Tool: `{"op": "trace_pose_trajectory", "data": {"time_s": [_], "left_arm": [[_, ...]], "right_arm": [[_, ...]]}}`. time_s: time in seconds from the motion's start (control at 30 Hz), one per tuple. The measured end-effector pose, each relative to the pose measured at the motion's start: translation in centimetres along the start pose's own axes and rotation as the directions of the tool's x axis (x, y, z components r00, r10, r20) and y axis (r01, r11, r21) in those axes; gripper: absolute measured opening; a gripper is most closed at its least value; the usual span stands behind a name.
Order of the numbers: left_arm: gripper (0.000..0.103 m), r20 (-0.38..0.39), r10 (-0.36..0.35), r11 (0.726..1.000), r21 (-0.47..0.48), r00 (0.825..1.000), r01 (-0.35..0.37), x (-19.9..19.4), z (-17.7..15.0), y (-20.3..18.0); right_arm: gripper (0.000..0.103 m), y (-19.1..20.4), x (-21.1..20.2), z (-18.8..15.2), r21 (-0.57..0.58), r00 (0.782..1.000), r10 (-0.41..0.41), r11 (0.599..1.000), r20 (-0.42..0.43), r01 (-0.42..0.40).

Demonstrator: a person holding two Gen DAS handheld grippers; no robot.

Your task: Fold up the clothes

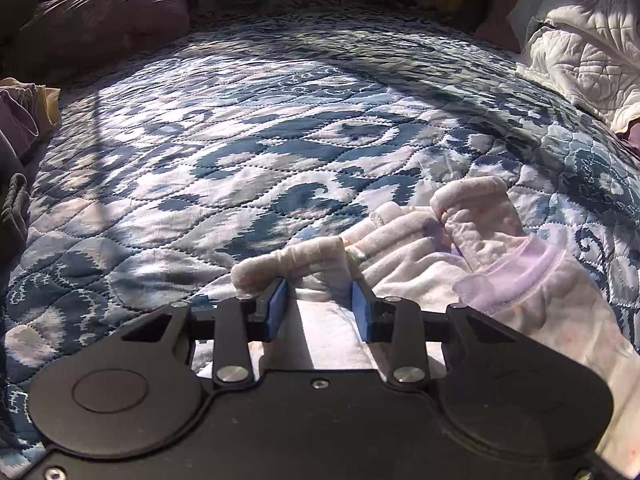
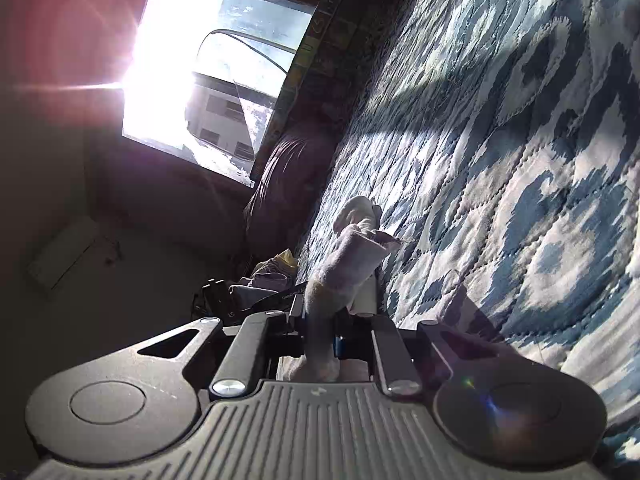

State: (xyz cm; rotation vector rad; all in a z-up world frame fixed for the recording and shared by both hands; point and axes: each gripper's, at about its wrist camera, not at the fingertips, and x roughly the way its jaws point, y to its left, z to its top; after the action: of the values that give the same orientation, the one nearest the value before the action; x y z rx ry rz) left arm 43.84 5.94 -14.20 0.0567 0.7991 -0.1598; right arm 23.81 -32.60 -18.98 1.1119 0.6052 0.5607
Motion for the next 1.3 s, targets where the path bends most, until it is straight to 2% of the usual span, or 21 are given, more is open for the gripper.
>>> {"op": "trace_pose_trajectory", "data": {"time_s": [0.17,0.23,0.33,0.4,0.43,0.47,0.53,0.6,0.63,0.7,0.73,0.8,0.87,0.93,1.03,1.13,1.17,1.23,1.3], "left_arm": [[0.040,-0.032,-0.018,0.999,0.034,0.999,0.019,-1.6,1.2,-0.2],[0.040,0.002,-0.040,0.999,0.014,0.999,0.040,-3.6,0.8,0.0],[0.040,0.053,-0.033,0.999,-0.024,0.998,0.034,-8.1,-1.2,0.6],[0.036,0.077,-0.034,0.997,-0.065,0.996,0.039,-11.4,-3.6,0.8],[0.020,0.082,-0.039,0.995,-0.086,0.996,0.046,-12.9,-4.9,0.7],[0.016,0.086,-0.044,0.993,-0.107,0.995,0.053,-14.2,-6.1,0.6],[0.015,0.092,-0.077,0.987,-0.137,0.993,0.089,-15.5,-8.2,-0.3],[0.015,0.068,-0.145,0.975,-0.159,0.987,0.155,-15.0,-10.1,-2.0],[0.015,0.041,-0.159,0.975,-0.153,0.986,0.163,-14.3,-10.6,-2.6],[0.015,0.000,-0.142,0.988,-0.054,0.990,0.142,-12.9,-12.0,-4.5],[0.015,0.007,-0.139,0.989,-0.055,0.990,0.139,-13.3,-12.0,-4.5],[0.015,0.063,-0.163,0.972,-0.160,0.985,0.172,-15.9,-11.7,-3.4],[0.015,0.138,-0.158,0.965,-0.189,0.978,0.182,-19.4,-12.8,-2.6],[0.015,0.152,-0.138,0.953,-0.249,0.979,0.173,-22.1,-14.5,-2.1],[0.015,0.150,-0.153,0.909,-0.366,0.977,0.199,-24.2,-18.0,-2.2],[0.015,0.097,-0.161,0.915,-0.359,0.982,0.186,-22.6,-19.4,-4.3],[0.015,0.053,-0.130,0.934,-0.328,0.990,0.141,-21.1,-20.0,-5.4],[0.015,0.067,-0.109,0.939,-0.321,0.992,0.125,-20.3,-20.9,-6.2],[0.015,0.076,-0.091,0.959,-0.262,0.993,0.108,-20.8,-20.9,-6.8]], "right_arm": [[0.016,-0.1,1.2,-0.9,-0.008,0.999,-0.038,0.999,-0.013,0.038],[0.016,0.1,1.4,-1.3,-0.025,0.999,-0.051,0.998,-0.012,0.050],[0.016,0.2,1.4,-1.9,-0.044,0.998,-0.062,0.997,-0.004,0.062],[0.016,0.3,1.0,-2.0,-0.055,0.998,-0.055,0.997,0.013,0.055],[0.016,0.3,0.8,-2.1,-0.061,0.998,-0.051,0.997,0.022,0.052],[0.016,0.4,0.7,-2.3,-0.068,0.998,-0.049,0.996,0.032,0.051],[0.016,0.5,0.6,-2.6,-0.071,0.998,-0.045,0.996,0.050,0.049],[0.016,0.3,0.5,-2.6,-0.065,0.997,-0.058,0.996,0.060,0.062],[0.016,0.1,0.6,-2.6,-0.058,0.995,-0.072,0.995,0.063,0.075],[0.016,0.1,0.7,-2.5,-0.037,0.994,-0.091,0.995,0.056,0.093],[0.016,0.4,0.7,-2.4,-0.027,0.994,-0.100,0.994,0.049,0.102],[0.016,1.1,0.6,-2.3,-0.025,0.992,-0.115,0.993,0.042,0.116],[0.015,1.8,0.5,-2.2,-0.033,0.990,-0.132,0.990,0.046,0.134],[0.016,2.5,0.7,-2.1,-0.037,0.986,-0.157,0.987,0.049,0.159],[0.016,3.7,1.4,-1.9,-0.059,0.978,-0.202,0.977,0.053,0.205],[0.016,4.8,2.3,-1.6,-0.084,0.966,-0.253,0.963,0.051,0.257],[0.016,5.2,2.5,-1.6,-0.092,0.962,-0.269,0.958,0.051,0.272],[0.016,6.2,2.7,-1.4,-0.112,0.953,-0.297,0.947,0.057,0.302],[0.016,6.8,2.7,-1.2,-0.116,0.952,-0.300,0.945,0.064,0.305]]}}
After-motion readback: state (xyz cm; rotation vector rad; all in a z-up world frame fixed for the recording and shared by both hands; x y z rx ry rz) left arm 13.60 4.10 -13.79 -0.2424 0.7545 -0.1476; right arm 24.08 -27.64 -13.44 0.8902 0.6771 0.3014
